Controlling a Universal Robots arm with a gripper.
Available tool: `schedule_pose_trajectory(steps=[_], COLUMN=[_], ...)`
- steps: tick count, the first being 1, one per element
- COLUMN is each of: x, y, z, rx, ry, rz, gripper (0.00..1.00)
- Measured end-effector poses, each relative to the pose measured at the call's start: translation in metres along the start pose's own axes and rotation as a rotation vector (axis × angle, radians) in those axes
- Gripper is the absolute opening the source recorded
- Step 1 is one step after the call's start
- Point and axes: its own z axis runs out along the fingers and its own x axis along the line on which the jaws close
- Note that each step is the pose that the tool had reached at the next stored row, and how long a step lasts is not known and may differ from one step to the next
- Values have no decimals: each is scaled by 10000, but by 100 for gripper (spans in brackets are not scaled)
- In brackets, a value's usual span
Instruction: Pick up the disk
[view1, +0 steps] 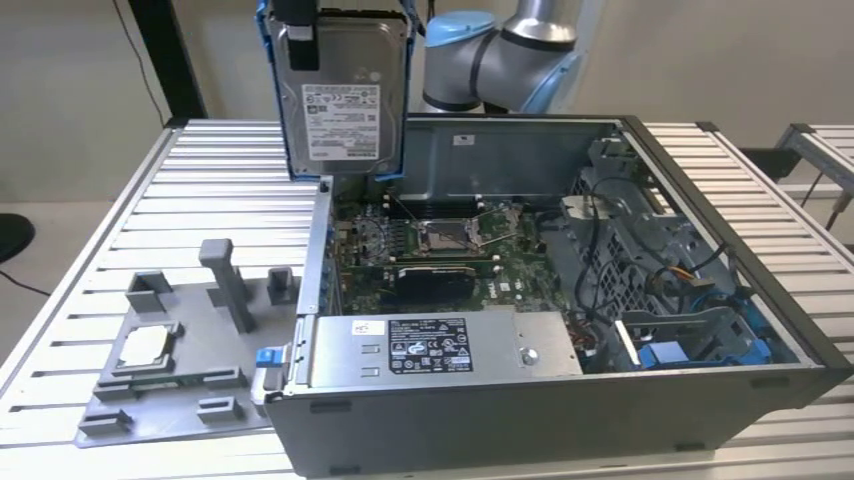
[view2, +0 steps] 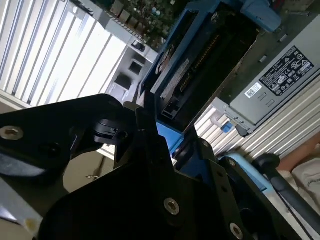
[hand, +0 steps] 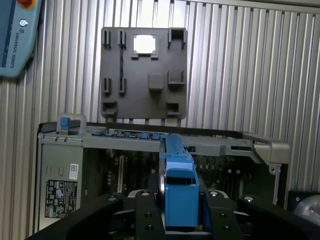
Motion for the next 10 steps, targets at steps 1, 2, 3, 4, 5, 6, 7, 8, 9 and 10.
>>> schedule_pose_trajectory(steps=[1,2,3,4,5,6,7,8,9,10], x=[12,23,35,48,61,74,86,99,112,124], y=[-44,-82,-125,-168,-210,-251,-291,-332,-374,-412], z=[-2,-4,-6,-9,-11,-13,-15,-17,-19,-21], rx=[-5,-9,-15,-20,-25,-30,-34,-39,-45,-49], ry=[0,0,0,-1,-1,-2,-2,-2,-2,-3], rz=[0,1,1,1,1,1,1,1,2,2], gripper=[0,0,0,0,0,0,0,0,0,0])
